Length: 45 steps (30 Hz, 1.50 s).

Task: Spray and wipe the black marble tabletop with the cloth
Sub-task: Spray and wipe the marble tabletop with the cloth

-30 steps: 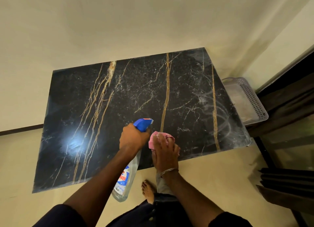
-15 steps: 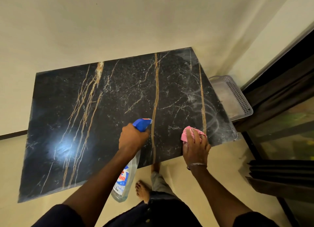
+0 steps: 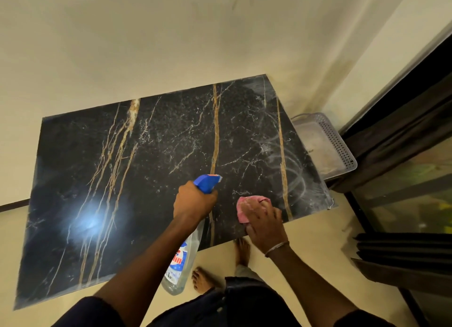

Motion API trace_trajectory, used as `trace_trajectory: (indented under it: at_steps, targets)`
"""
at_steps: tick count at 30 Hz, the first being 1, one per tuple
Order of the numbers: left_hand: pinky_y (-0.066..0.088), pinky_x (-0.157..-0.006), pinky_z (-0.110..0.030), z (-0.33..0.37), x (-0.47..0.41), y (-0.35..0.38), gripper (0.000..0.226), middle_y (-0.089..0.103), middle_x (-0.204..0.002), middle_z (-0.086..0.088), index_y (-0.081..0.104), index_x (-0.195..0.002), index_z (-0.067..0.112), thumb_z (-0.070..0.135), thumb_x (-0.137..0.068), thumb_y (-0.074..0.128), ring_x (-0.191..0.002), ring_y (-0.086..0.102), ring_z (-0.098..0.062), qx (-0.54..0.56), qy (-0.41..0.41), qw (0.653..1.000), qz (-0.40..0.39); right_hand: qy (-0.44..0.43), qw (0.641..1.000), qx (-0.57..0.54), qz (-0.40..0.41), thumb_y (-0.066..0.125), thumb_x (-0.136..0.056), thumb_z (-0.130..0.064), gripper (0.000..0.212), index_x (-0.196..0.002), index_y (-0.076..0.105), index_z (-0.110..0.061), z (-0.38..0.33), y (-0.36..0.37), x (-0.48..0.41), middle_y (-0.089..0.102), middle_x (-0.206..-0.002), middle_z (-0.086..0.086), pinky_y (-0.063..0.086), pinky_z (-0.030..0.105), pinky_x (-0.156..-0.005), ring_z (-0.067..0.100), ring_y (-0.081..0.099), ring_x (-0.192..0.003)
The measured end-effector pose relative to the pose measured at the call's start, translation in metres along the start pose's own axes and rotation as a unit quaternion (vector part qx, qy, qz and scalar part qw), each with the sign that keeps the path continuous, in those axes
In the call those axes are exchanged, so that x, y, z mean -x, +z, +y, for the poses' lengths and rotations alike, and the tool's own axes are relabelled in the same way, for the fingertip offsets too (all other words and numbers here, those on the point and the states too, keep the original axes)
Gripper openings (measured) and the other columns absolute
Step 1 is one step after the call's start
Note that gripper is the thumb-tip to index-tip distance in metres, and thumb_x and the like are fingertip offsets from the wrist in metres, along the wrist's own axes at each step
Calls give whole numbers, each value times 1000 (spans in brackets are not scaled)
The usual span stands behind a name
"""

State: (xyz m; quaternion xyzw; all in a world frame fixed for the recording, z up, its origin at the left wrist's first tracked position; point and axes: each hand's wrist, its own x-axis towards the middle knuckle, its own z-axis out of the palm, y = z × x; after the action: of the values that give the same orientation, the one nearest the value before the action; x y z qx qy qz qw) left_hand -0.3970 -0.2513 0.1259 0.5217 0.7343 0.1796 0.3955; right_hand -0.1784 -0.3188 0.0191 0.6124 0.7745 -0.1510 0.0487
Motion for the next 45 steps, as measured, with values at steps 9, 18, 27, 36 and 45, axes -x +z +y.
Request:
trace_trajectory:
  at_steps: [9, 18, 27, 36, 45]
  targets:
    - [47, -55, -21, 27, -15, 19, 18, 65, -73, -2, 61, -92, 15, 25, -81, 71, -63, 62, -12, 21, -24, 999, 12, 181, 981, -36, 52, 67, -80, -28, 63, -140, 49, -22, 67, -24, 0, 49, -142, 11, 44, 53, -90, 40, 44, -125]
    - [49, -57, -21, 54, -19, 35, 15, 65, -74, -1, 62, -89, 16, 25, -80, 69, -63, 61, -10, 14, -27, 999, 9, -101, 994, -27, -13, 60, -70, -34, 76, -144, 41, -28, 14, -7, -30, 45, -144, 6, 50, 51, -85, 37, 46, -126]
    - [56, -63, -28, 75, -34, 56, 17, 66, -77, -3, 60, -89, 17, 26, -80, 70, -67, 65, -14, 21, -22, 1000, -2, -4, 999, -15, 30, 49, -79, -38, 66, -144, 39, -28, 155, -27, -4, 45, -146, 6, 45, 48, -90, 34, 43, -129]
    - [59, -66, -32, 84, -42, 61, 20, 67, -78, -4, 61, -92, 17, 28, -78, 71, -68, 66, -15, 20, -19, 1000, 11, 250, 957, -82, 119, 41, -83, -37, 60, -140, 49, -21, 124, -25, -12, 46, -143, 13, 37, 52, -91, 42, 41, -124]
    - [48, -52, -23, 86, -42, 67, 20, 66, -72, -3, 62, -87, 15, 30, -77, 70, -58, 61, -12, 0, -47, 998, 31, -71, 996, -44, 16, 59, -78, -43, 75, -147, 34, -29, 32, -13, -43, 38, -151, 5, 44, 55, -96, 37, 39, -133]
